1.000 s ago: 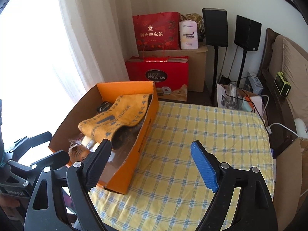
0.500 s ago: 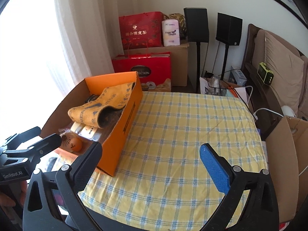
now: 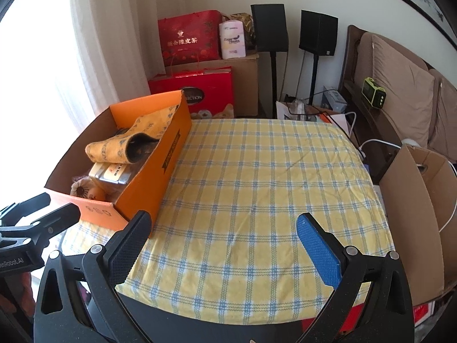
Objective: Organize objects
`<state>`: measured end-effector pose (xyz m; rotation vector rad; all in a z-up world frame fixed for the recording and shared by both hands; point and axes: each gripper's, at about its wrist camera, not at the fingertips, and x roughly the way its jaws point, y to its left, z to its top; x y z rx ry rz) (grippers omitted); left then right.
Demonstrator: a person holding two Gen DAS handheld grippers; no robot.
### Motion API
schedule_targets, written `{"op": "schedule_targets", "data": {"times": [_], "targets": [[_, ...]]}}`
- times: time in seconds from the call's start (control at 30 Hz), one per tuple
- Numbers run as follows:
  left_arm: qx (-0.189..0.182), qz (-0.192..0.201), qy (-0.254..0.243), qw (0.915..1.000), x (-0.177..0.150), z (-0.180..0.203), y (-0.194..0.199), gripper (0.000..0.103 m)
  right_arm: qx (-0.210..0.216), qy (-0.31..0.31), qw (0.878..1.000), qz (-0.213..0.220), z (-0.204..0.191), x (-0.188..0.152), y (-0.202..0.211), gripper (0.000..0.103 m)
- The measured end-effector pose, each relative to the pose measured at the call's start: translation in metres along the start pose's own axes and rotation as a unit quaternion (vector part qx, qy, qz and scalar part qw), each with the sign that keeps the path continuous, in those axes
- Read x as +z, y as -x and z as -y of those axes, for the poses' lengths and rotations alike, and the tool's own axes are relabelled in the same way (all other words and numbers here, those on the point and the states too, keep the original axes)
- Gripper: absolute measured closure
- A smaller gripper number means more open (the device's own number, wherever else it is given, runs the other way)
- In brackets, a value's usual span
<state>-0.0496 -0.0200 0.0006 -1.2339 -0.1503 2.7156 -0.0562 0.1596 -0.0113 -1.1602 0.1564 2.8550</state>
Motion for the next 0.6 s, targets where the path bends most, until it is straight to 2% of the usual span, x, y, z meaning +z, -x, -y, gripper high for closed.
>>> {"op": "schedule_targets", "data": {"times": [0.6], "targets": [[0.012, 0.016, -0.008, 0.9998, -0.0014, 0.0069, 0.0109, 0.0, -0.008, -0.013, 1.0, 0.003, 0.006, -0.0078, 0.0065, 0.001]]}}
